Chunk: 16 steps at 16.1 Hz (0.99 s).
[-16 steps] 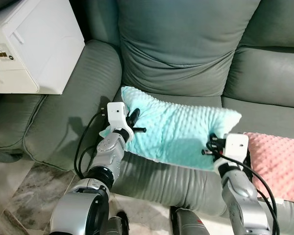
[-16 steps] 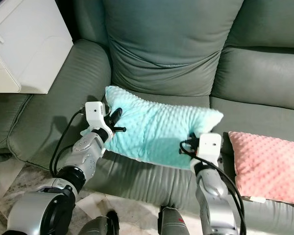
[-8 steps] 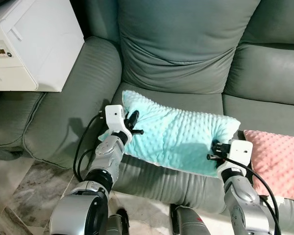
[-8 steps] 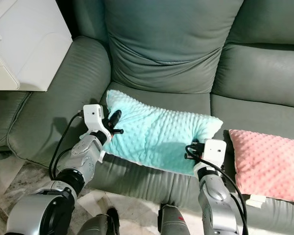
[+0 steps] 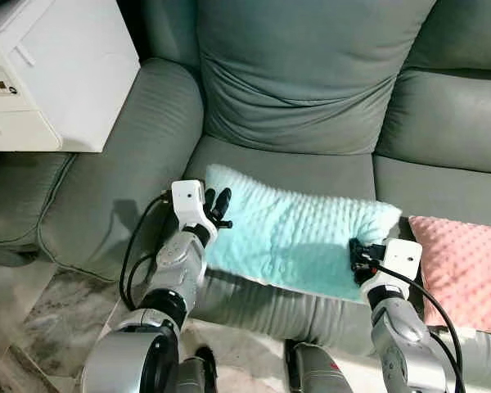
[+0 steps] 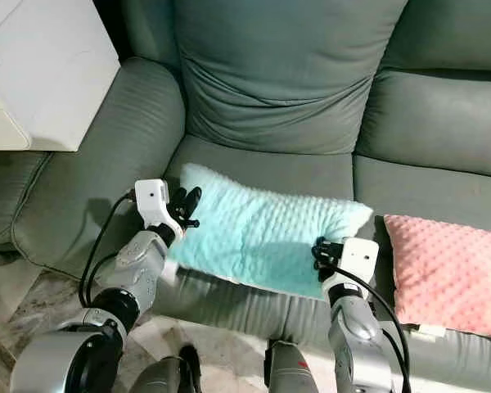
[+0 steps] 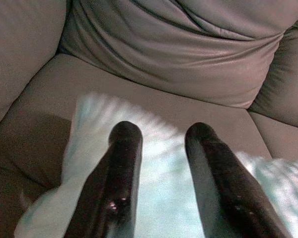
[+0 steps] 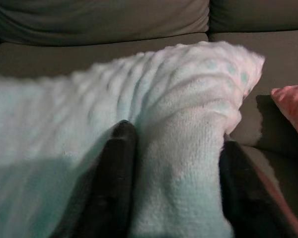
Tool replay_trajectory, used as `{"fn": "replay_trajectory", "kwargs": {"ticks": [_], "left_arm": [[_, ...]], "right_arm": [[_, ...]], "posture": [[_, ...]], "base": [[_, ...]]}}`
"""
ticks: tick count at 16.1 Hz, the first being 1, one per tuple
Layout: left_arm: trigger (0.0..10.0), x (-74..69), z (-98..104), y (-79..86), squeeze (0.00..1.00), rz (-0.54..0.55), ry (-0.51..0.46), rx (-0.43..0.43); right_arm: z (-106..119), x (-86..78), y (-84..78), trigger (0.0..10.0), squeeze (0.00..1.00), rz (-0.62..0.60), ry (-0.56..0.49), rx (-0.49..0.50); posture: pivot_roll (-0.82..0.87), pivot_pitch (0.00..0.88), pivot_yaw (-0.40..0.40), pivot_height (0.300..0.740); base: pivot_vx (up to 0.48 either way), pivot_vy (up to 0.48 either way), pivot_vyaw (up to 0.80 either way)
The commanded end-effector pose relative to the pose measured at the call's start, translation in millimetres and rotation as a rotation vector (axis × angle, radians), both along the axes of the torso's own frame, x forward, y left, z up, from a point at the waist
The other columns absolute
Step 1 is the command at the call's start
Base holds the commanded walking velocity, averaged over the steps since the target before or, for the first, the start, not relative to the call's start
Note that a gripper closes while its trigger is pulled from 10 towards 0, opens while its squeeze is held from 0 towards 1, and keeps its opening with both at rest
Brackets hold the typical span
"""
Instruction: Move the pillow to the sofa
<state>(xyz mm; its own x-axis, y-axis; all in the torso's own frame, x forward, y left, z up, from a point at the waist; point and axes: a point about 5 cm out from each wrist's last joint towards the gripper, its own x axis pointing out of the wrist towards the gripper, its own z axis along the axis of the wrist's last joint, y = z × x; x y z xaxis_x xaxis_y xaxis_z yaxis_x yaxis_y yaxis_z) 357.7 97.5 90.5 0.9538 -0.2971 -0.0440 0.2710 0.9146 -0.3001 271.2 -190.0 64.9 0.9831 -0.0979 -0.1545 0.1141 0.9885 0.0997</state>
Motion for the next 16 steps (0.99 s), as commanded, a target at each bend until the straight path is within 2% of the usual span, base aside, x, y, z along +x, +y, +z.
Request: {"fn": "replay_trajectory", "kwargs": {"ticks": [1,3,8,11,15,16], "left_arm": [[10.0,-6.2,-10.6,3.7,1.0,0.005,0.027,0.005],[10.0,-8.6,-13.3,2.5,1.0,-0.005,0.032,-0.006],[10.0,-8.0,-11.9,2.3,1.0,-0.007,0.024,-0.009],[10.0,-8.8,-11.7,9.1,1.0,-0.011,0.009,0.002],[10.0,-20.3,-23.2,29.8,1.0,-0.019,0.001,0.07],[10.0,-32.2,-35.8,46.3,1.0,-0.006,0.025,0.104]], "right_arm": [[-8.5,-6.4,-0.7,10.0,1.0,0.0,0.03,0.008],[-8.2,-6.5,-7.0,10.0,1.0,-0.016,0.031,0.008],[-8.5,-10.0,-11.2,10.0,1.0,-0.028,0.036,0.013],[-2.7,-10.5,-10.2,10.0,1.0,-0.028,0.027,0.044],[-5.2,-18.6,8.5,10.0,1.0,0.086,0.106,0.087],[-16.1,-34.4,15.9,10.0,1.0,0.184,0.211,0.092]], "posture": [[-0.22,0.343,0.092,0.74],[-0.22,0.345,0.091,0.74],[-0.22,0.345,0.088,0.74],[-0.22,0.343,0.091,0.74],[-0.21,0.332,0.088,0.74],[-0.2,0.33,0.088,0.74]], "base": [[0.0,0.0,0.0],[0.0,0.0,0.0],[0.0,0.0,0.0],[0.0,0.0,0.0],[0.0,0.0,0.0],[0.0,0.0,0.0]]}}
